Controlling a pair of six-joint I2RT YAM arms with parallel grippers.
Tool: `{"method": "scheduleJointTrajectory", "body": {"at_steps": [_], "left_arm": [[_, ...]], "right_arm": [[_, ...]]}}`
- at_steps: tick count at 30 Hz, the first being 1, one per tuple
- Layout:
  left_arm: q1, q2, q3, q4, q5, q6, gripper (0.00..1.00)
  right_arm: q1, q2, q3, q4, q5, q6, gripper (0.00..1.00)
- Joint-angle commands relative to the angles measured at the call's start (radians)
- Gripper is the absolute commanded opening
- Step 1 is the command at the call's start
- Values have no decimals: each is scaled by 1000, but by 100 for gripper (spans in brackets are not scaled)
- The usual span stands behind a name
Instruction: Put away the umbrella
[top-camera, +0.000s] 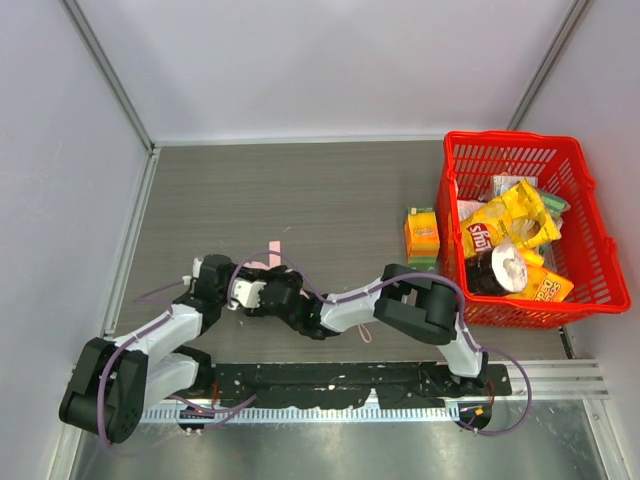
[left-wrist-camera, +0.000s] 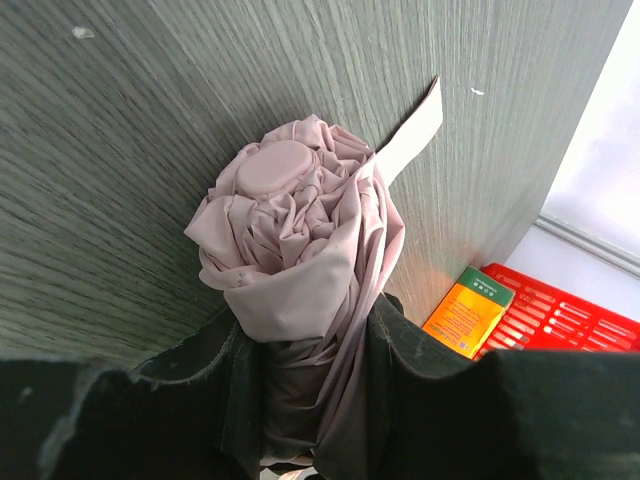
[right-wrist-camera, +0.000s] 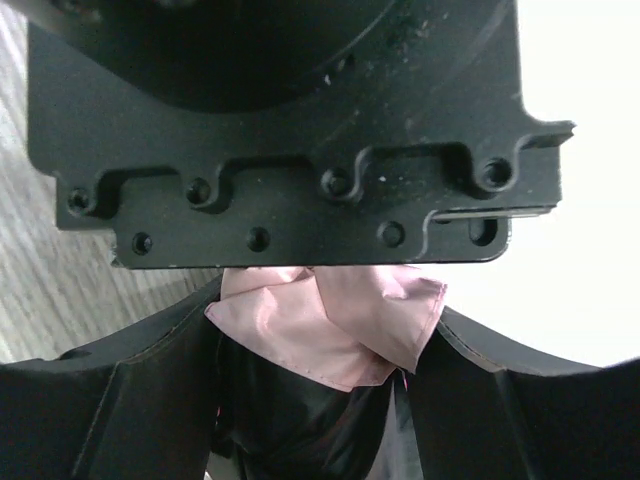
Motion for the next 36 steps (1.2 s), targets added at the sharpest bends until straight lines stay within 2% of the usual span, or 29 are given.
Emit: {"method": "scheduleJointTrajectory", "body": {"at_steps": [1,4,6,8,10,13,14,21,22,24,26,28,30,34,36], "left_arm": [[-11,-1,-5,-134,89,-7,0],[-12,10,2,-137,104,-7,0],[-12,17,7,-137,118,-11,0],[-11,25,8,-140,132,-19,0],[-11,27,10,-149,145,-25,0],[-11,22,7,-156,147,-27,0],[-12,17,2,-151,141,-28,0],[-12,50,-57,85,116,-16,0],[-11,53,-62,107,110,-16,3],[-11,48,-65,151,98,7,17],[-9,22,-56,150,72,51,41],[-9,-25,-48,112,31,94,61],[-5,-85,-56,93,6,136,69],[32,-249,-90,0,-63,197,96],[51,-332,-123,-10,-72,209,100]], "right_arm": [[-42,60,-50,86,231,-125,69],[-42,80,-51,81,262,-152,71],[-41,102,-48,77,266,-161,67],[-41,123,-48,101,288,-170,57],[-45,140,-32,84,292,-170,31],[-51,145,-17,-4,227,-120,13],[-53,138,-17,-29,201,-103,1],[-100,60,-55,-187,-68,67,1],[-114,54,-58,-207,-92,78,1],[-130,46,-60,-224,-145,101,1],[-148,45,-54,-248,-186,127,1],[-157,40,-49,-264,-231,144,1],[-174,33,-46,-284,-276,163,1],[-197,26,-45,-322,-332,183,1],[-205,26,-45,-333,-365,193,1]]}}
